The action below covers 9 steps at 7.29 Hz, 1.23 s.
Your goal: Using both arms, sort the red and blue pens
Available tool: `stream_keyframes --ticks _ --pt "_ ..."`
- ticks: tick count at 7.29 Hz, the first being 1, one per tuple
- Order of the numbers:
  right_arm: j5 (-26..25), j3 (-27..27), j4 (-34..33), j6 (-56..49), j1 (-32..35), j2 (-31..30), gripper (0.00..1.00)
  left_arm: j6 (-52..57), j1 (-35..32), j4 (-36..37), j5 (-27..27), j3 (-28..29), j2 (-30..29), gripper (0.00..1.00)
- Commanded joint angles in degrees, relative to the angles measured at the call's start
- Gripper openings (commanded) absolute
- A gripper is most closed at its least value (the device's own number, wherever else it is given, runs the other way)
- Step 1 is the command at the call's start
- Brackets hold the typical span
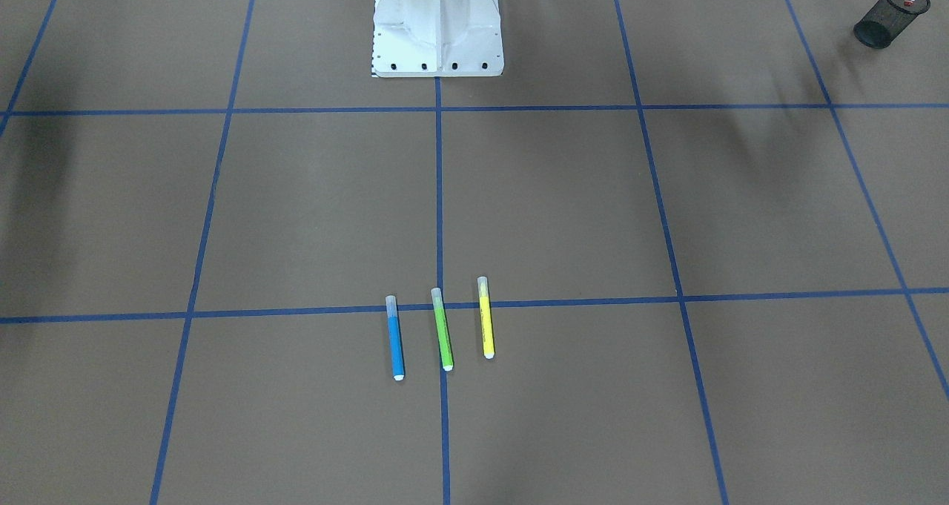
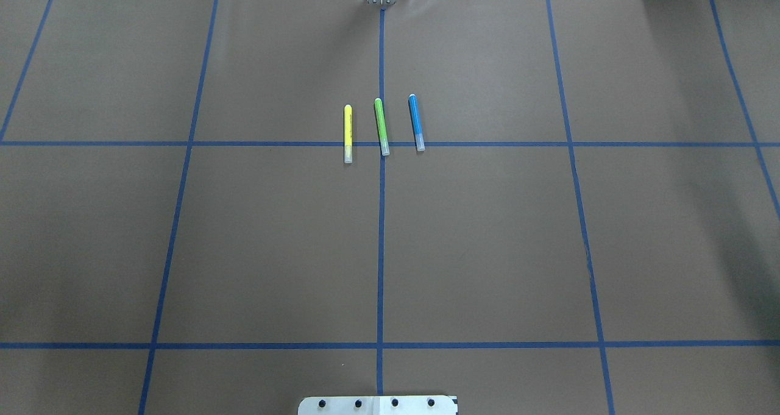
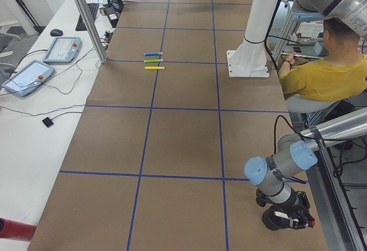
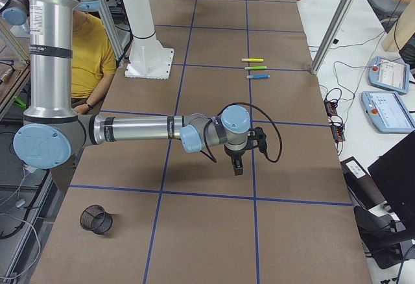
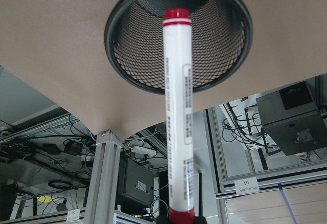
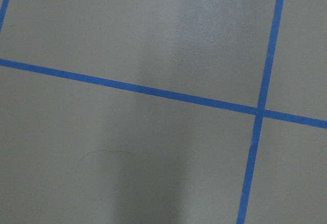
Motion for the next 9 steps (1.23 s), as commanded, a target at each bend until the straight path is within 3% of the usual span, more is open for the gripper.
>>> stream_keyframes --ticks 1,5,8,9 --pt "0.0 0.0 0.0 0.0 0.0 0.0 1.0 1.9 0.0 0.1 0.0 0.6 0.3 0.0" --pt "0.0 0.1 0.0 0.0 0.0 -0.4 1.0 2.0 0.0 0.0 0.0 2.0 0.3 0.0" --pt "0.0 0.2 0.0 0.0 0.0 -0.4 1.0 3.4 0.0 0.0 -2.5 2.0 0.2 0.18" --pt "0.0 0.2 0.0 0.0 0.0 -0.4 1.0 3.4 0.0 0.0 -2.6 1.9 0.0 0.31"
